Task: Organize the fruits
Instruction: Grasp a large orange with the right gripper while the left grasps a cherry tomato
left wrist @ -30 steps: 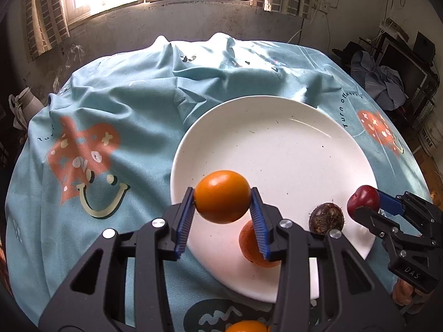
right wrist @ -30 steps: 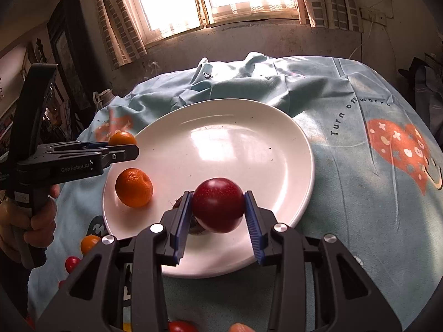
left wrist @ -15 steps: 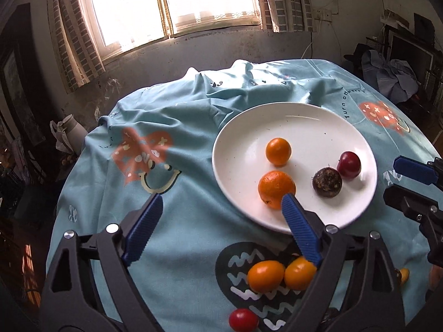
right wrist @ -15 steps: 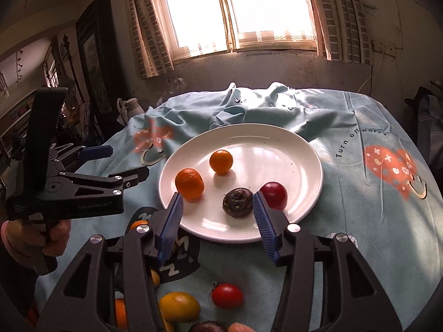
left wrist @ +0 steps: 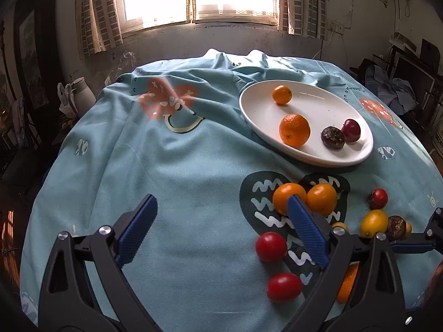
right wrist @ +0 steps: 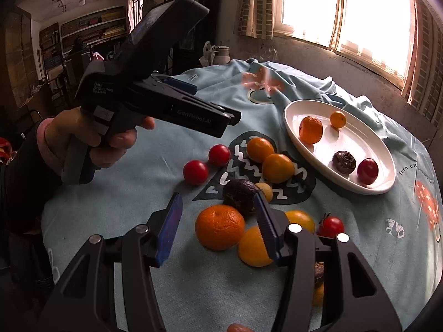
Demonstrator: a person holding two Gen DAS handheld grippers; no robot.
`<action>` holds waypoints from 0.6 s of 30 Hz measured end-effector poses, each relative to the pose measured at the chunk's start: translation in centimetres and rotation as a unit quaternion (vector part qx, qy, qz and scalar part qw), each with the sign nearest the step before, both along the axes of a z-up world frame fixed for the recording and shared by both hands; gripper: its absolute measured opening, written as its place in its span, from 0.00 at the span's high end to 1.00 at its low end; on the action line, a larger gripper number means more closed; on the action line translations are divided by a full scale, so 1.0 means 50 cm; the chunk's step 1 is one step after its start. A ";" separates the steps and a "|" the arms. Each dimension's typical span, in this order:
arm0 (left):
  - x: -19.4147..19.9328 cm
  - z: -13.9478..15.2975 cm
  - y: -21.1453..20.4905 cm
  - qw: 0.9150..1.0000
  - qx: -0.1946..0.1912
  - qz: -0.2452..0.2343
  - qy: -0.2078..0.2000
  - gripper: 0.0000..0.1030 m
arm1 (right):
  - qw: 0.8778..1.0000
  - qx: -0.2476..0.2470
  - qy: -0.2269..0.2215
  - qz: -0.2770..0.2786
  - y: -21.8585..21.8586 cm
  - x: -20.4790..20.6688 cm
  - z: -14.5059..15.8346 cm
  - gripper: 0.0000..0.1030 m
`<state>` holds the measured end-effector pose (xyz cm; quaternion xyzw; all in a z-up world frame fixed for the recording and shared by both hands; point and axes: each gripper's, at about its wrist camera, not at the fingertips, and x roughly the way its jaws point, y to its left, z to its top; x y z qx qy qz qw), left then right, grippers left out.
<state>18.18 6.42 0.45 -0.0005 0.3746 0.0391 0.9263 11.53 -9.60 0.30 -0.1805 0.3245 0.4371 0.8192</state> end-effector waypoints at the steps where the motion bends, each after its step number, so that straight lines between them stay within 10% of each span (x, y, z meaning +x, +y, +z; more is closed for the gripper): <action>1: -0.001 0.000 0.003 1.000 -0.002 0.000 0.000 0.07 | 1.000 -0.004 0.003 0.002 0.002 0.001 -0.004 0.47; 18: -0.007 -0.005 0.016 1.000 -0.014 0.003 0.006 0.07 | 0.995 -0.091 -0.033 -0.006 0.036 -0.021 -0.061 0.56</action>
